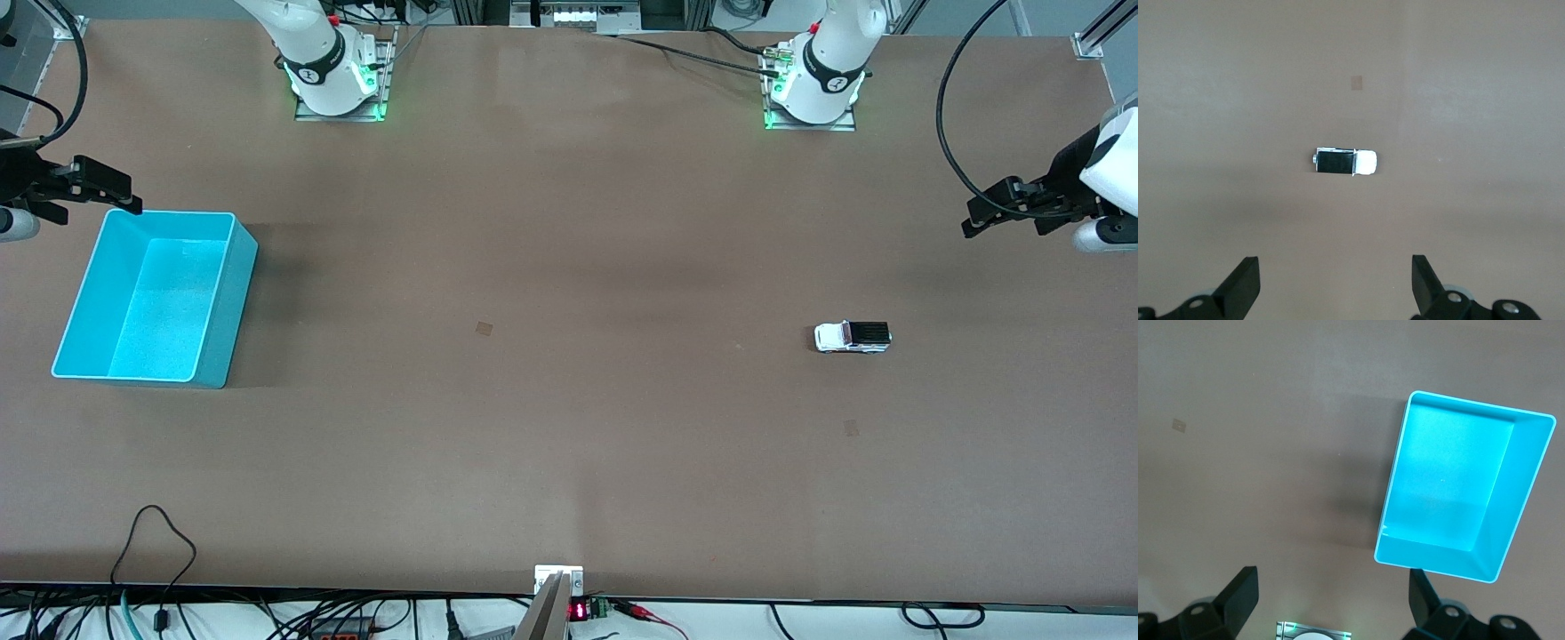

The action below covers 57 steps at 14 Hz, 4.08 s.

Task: Wind and store white jeep toy
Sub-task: 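Reach the left gripper down to the white jeep while the right gripper nears the bin, then close the left gripper around the white toy jeep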

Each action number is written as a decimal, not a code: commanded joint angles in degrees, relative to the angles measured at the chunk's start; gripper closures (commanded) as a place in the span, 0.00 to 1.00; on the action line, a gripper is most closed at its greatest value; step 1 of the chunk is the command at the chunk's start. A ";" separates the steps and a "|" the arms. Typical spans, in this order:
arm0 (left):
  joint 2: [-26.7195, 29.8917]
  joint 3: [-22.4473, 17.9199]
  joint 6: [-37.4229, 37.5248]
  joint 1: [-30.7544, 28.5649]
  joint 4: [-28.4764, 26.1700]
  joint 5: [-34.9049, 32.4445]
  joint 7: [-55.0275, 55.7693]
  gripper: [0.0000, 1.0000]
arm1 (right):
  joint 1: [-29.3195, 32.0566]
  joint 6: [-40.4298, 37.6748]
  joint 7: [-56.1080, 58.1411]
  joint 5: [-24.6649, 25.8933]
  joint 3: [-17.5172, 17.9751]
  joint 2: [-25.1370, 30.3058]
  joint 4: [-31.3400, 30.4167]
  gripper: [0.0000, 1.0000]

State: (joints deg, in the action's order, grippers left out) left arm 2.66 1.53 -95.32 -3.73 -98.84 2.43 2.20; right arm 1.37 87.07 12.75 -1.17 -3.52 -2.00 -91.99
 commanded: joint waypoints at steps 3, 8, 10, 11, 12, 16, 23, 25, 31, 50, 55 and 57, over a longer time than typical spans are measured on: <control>1.55 0.05 0.05 0.22 -1.00 -0.94 0.26 0.00 | 0.57 -1.12 0.43 -1.11 0.27 -0.64 1.28 0.00; -2.21 0.14 0.40 1.01 0.93 -0.94 0.26 0.00 | 0.57 -1.12 0.43 -1.11 0.27 -0.55 1.28 0.00; -4.41 0.49 0.49 2.67 1.72 -1.03 0.61 0.00 | 0.65 -1.12 0.52 -1.11 0.27 -0.64 1.28 0.00; -5.38 0.67 0.49 3.72 1.89 -1.03 0.79 0.00 | 0.65 -1.12 0.52 -1.11 0.27 -0.64 1.28 0.00; -7.13 0.84 0.49 3.99 1.98 -1.03 0.88 0.00 | 0.65 -1.12 0.43 -1.11 0.27 -0.55 1.28 0.00; -13.63 1.02 -0.12 6.19 1.98 -0.41 0.17 0.00 | 0.57 -1.03 0.61 -1.11 0.27 -0.64 1.37 0.00; -19.89 1.02 -9.24 4.62 -3.80 -1.11 -18.06 0.00 | 0.65 -2.69 0.43 -1.11 0.27 -3.61 1.46 0.00; -21.11 1.02 -13.56 2.69 -6.01 -1.11 -28.25 0.00 | 0.48 -4.97 0.09 -0.68 0.27 -6.42 1.37 0.00; -25.25 1.02 -18.57 1.89 -6.71 -4.01 -59.53 0.00 | 0.48 -10.78 -0.27 0.38 0.27 -7.32 1.28 0.00; -26.39 1.02 -43.89 -0.49 -21.13 -3.93 -93.69 0.00 | -0.14 5.54 -0.45 0.56 0.44 4.88 -22.77 0.00; -26.66 1.02 -45.65 -0.84 -22.62 -4.19 -93.69 0.00 | -0.31 15.40 -0.36 0.82 0.97 12.71 -34.65 0.00; -27.27 1.02 -47.05 -1.28 -22.98 -4.28 -93.69 0.00 | -0.40 15.93 -0.36 0.91 0.97 12.90 -35.02 0.00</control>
State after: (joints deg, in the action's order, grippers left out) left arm -24.05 2.33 -140.48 -4.19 -121.05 -0.59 -90.51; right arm 1.21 101.25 12.74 -0.97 -2.72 8.68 -124.64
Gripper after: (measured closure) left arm 0.000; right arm 0.000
